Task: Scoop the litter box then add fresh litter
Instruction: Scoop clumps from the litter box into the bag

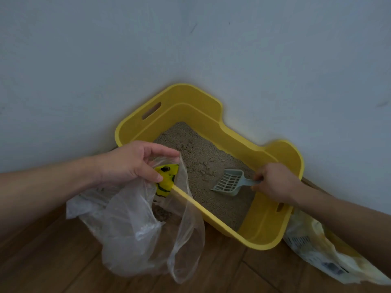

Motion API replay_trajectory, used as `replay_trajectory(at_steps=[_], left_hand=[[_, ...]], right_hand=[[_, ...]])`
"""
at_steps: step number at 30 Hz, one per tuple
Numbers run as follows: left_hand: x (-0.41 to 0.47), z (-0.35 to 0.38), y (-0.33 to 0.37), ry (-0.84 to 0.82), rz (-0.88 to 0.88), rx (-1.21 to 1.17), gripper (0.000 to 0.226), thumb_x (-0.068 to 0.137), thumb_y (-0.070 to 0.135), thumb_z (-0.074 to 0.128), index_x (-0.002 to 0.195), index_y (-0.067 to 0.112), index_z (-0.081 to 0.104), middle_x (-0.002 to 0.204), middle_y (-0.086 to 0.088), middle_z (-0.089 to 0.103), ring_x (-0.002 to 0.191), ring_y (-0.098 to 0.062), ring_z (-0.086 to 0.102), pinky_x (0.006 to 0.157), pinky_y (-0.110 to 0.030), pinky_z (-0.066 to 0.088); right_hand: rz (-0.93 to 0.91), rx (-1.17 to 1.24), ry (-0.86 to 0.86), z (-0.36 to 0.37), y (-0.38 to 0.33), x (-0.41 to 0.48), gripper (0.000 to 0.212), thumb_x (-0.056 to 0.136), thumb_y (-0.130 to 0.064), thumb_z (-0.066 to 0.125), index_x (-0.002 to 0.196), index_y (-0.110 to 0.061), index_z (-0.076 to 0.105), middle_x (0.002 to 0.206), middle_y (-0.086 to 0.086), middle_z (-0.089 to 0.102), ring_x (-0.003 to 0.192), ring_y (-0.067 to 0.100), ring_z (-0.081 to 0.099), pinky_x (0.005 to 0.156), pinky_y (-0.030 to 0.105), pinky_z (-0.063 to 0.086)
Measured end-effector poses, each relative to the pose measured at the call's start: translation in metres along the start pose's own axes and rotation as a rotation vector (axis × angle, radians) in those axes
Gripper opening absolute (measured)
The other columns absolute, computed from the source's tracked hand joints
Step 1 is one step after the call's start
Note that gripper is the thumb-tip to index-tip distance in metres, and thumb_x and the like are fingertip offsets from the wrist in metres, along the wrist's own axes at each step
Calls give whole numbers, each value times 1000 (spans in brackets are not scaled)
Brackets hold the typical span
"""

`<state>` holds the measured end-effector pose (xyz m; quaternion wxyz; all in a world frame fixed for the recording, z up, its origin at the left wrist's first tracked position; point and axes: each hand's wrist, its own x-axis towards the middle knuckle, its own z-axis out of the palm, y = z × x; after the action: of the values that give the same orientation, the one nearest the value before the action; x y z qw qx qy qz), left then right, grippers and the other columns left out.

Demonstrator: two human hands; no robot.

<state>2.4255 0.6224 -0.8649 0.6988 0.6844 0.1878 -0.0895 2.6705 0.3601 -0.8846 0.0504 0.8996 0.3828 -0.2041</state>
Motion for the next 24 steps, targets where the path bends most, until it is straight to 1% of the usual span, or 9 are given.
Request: replay_trajectory(at_steps=[3,6,9,10,12,17,20,22,24], left_hand=[[1,-1,0,-2,-7,-19,65,72,-17,72,120,25,64,126,12,67,127,1,53,102,-40,45],[1,-4,-1,-13,-9,-31,66,63,-4,75,120,27,65,129,12,66,129,-1,52,99,-33,51],[0,-5,-2,-25,-1,-44,66,69,-11,74,123,25,63,131,11,65,128,-1,53,105,-43,43],[0,-6,-3,-22,-3,-51,66,72,-16,72,124,24,62,131,12,65,128,-2,53,105,-42,43],[0,-7,-3,-28,-9,-65,67,75,-21,67,125,23,61,131,12,64,130,-2,51,105,-36,46],[-2,-8,-7,-61,-27,-109,68,70,-8,71,129,23,58,134,11,62,130,-15,55,95,-48,50],[0,-7,-8,-55,-25,-141,69,67,-7,71,128,23,58,134,10,63,127,-18,58,105,-59,37],[1,-7,-8,-67,-27,-137,68,68,-6,71,127,24,58,133,10,63,126,-23,59,102,-57,43],[2,-7,-7,-80,-40,-145,68,68,-6,71,127,25,58,132,10,64,125,-34,57,87,-40,56]], right_hand=[[9,42,-27,5,-7,8,10,87,-28,72,93,-20,75,82,-2,68,71,10,59,60,25,48],[19,103,-39,13,-15,17,14,87,-27,73,98,-19,74,90,-2,68,80,12,61,70,27,53],[8,151,-40,22,-26,26,17,86,-27,73,102,-20,74,95,-3,68,86,12,62,80,31,56],[-1,163,-35,25,-31,29,17,86,-28,73,102,-21,73,95,-3,69,86,11,62,81,31,56],[-27,179,-11,32,-41,36,17,86,-29,73,102,-22,74,94,-4,70,84,11,63,80,33,57],[-72,214,42,42,-71,53,18,89,-29,69,104,-20,73,85,-2,68,72,11,62,67,32,56],[-86,239,59,43,-82,67,20,89,-28,69,106,-19,73,86,-2,68,73,11,62,67,32,55],[-99,248,69,42,-87,75,21,88,-28,69,106,-19,73,88,-1,69,75,12,62,68,33,55],[-117,262,71,42,-93,82,21,88,-28,70,106,-19,74,90,0,70,76,13,63,69,33,55]])
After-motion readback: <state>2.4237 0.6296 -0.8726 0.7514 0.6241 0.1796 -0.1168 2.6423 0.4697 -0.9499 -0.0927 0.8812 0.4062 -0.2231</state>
